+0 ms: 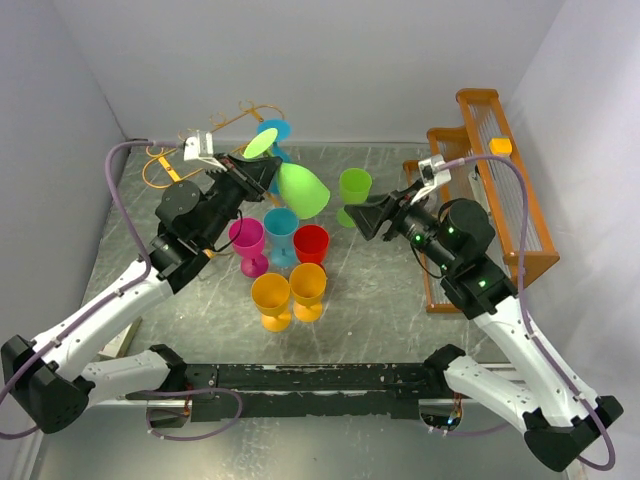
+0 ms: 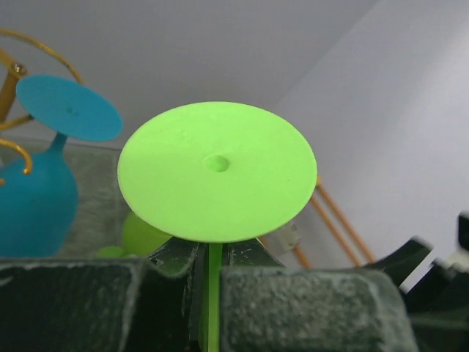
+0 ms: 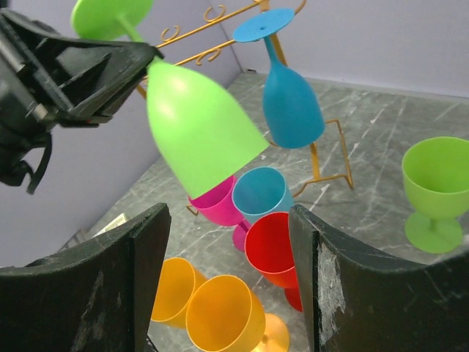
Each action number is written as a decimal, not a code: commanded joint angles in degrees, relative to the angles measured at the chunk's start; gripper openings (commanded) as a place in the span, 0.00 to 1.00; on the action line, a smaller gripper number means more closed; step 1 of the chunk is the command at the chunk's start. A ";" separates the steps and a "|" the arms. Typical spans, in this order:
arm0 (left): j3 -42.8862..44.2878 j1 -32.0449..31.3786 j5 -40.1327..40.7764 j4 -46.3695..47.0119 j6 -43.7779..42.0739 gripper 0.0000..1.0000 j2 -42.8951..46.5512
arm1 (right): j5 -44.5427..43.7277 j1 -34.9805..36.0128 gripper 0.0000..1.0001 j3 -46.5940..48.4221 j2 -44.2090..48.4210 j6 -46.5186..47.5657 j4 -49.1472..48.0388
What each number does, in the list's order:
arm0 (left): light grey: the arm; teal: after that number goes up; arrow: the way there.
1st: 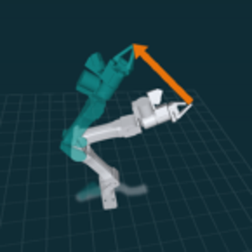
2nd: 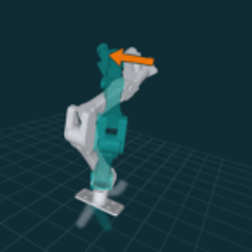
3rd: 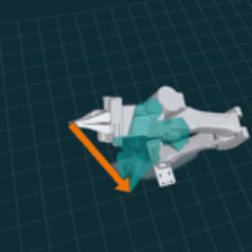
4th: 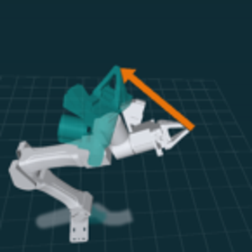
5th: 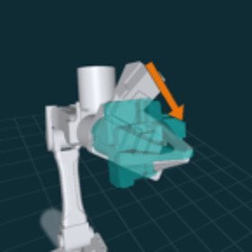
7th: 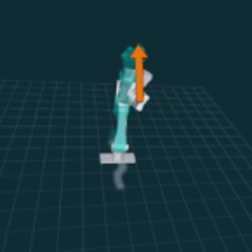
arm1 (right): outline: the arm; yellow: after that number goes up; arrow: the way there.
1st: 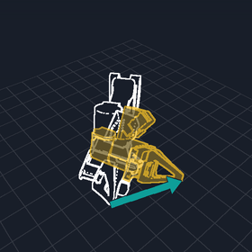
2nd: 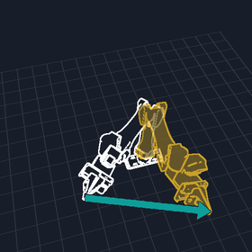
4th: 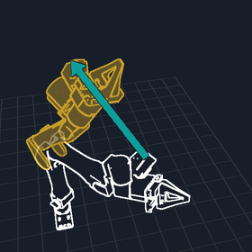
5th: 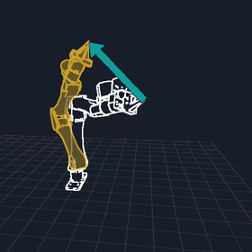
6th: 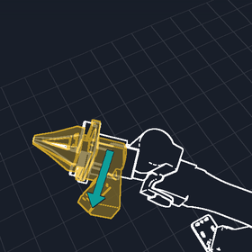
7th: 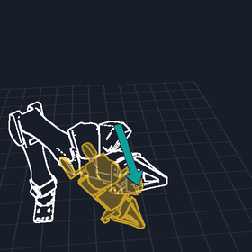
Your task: Place the wine glass upside down on the wine glass rack
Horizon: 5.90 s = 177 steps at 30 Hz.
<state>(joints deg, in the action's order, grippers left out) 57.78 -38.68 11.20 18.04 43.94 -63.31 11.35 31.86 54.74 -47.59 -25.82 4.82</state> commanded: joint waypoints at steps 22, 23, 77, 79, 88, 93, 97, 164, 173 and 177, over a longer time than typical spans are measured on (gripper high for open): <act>1.90 0.23 1.67 -15.69 -38.31 0.07 6.39 | 3.49 0.19 0.66 -0.01 -6.68 -4.40 -5.35; 1.90 0.18 2.73 -16.13 -37.99 0.07 6.09 | 3.42 0.14 0.66 -0.33 -6.53 -4.50 -5.61; 9.62 13.36 -7.71 -18.94 -24.34 0.07 -10.17 | 0.98 0.13 0.66 -2.62 -3.33 -3.36 -4.82; 9.28 13.36 -6.43 -18.82 -24.34 0.07 -9.96 | 1.00 0.14 0.66 -2.62 -3.33 -3.36 -4.82; 8.93 13.36 -4.56 -18.60 -22.06 0.07 -9.47 | 1.25 0.14 0.66 -2.68 -3.72 -3.52 -5.07; 9.53 13.37 -4.73 -18.55 -22.23 0.08 -10.42 | 1.43 0.18 0.66 -2.62 -3.78 -3.62 -5.13; 10.61 13.39 -3.17 -19.98 -21.85 0.11 -11.51 | 1.31 0.16 0.66 -2.62 -3.63 -3.55 -5.06; 2.40 13.38 -16.54 -39.34 -30.37 0.77 27.44 | -20.21 17.55 0.59 22.91 -38.96 3.23 21.60; 4.91 13.31 -7.87 -41.65 -31.26 0.77 32.75 | -23.72 24.20 0.51 29.01 -47.50 4.67 20.33; 5.40 13.38 -7.19 -42.16 -31.59 0.77 32.99 | -28.31 24.31 0.48 31.48 -48.93 6.69 20.77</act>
<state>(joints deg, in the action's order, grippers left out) 61.36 -25.58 1.04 -22.87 13.63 -30.68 -10.70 56.29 83.18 -95.79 -21.76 25.21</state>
